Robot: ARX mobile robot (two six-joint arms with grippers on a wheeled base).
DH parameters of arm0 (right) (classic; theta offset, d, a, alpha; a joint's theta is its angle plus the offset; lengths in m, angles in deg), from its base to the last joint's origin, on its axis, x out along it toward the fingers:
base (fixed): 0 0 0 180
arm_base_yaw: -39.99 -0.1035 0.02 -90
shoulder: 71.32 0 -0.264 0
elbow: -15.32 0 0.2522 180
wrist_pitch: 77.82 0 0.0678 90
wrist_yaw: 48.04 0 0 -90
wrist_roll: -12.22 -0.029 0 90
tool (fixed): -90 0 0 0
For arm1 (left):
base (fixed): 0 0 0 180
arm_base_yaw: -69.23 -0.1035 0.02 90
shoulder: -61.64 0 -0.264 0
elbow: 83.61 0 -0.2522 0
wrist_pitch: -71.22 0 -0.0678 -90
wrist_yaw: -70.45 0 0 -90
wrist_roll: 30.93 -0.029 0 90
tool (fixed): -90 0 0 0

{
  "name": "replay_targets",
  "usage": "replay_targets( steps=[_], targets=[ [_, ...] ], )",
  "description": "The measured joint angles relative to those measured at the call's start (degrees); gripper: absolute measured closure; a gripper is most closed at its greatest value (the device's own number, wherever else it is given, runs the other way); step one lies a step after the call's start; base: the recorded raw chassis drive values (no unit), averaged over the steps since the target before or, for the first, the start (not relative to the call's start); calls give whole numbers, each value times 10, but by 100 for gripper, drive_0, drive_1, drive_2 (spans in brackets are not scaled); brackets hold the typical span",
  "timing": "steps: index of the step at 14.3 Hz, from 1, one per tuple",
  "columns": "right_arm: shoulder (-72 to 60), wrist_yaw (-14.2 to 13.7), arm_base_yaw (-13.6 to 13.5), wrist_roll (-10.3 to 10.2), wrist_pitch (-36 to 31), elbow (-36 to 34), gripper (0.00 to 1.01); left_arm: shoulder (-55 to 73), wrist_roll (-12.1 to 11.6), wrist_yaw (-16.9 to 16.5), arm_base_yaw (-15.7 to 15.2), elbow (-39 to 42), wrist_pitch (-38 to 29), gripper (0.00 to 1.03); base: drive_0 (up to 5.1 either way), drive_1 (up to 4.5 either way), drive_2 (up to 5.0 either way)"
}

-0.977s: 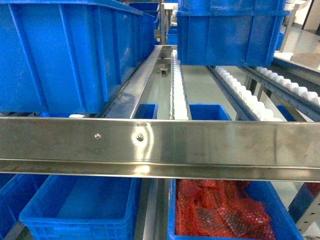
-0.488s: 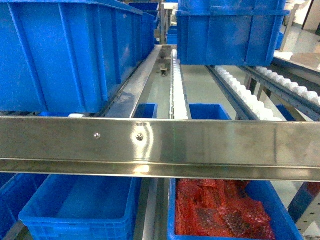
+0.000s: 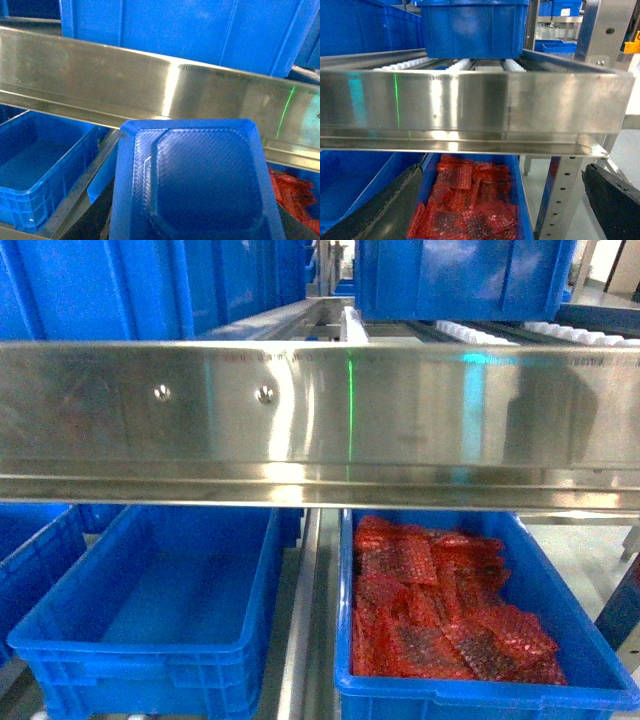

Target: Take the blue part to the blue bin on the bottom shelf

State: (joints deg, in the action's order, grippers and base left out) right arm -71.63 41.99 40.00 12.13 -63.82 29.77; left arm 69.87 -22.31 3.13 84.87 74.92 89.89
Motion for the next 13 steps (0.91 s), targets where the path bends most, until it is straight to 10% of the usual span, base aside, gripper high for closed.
replay_targets(
  steps=[13],
  targets=[
    [0,0,0,-1,0,0,3,0,0,0,0,0,0,60,0,0,0]
  ],
)
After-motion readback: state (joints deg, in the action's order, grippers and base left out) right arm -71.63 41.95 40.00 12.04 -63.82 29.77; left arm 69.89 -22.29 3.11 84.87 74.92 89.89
